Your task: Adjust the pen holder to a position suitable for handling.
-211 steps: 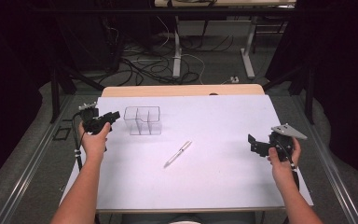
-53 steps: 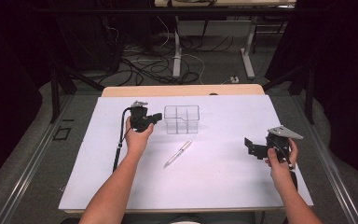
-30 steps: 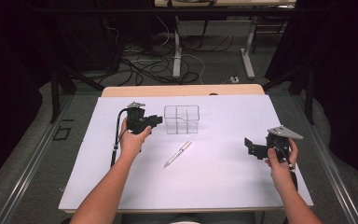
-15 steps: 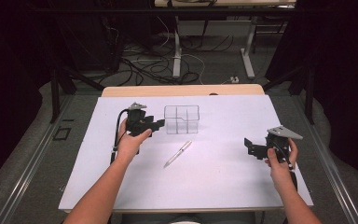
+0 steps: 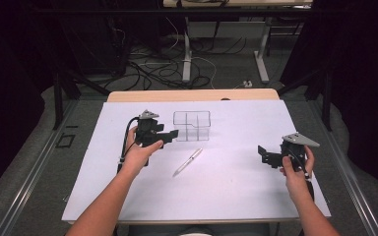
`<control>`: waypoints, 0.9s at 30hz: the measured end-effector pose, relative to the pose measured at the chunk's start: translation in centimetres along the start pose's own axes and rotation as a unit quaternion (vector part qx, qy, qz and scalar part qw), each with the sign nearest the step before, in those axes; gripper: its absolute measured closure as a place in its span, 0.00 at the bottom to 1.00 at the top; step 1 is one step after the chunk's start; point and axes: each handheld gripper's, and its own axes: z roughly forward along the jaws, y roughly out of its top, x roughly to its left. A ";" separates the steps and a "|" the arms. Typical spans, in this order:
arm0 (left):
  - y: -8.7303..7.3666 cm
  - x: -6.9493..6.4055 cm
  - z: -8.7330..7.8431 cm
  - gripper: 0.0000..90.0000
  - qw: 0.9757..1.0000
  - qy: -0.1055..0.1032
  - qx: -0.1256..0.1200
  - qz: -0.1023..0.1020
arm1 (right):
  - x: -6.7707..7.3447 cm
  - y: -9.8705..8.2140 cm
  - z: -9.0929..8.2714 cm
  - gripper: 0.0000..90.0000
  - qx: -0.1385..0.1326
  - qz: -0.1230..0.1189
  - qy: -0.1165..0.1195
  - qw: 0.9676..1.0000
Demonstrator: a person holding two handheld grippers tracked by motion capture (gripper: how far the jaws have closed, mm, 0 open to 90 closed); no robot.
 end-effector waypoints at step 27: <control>-1.2 -3.0 2.4 0.05 0.990 -0.023 0.124 0.058 | 0.3 -0.1 0.2 0.00 0.005 -0.005 0.006 1.000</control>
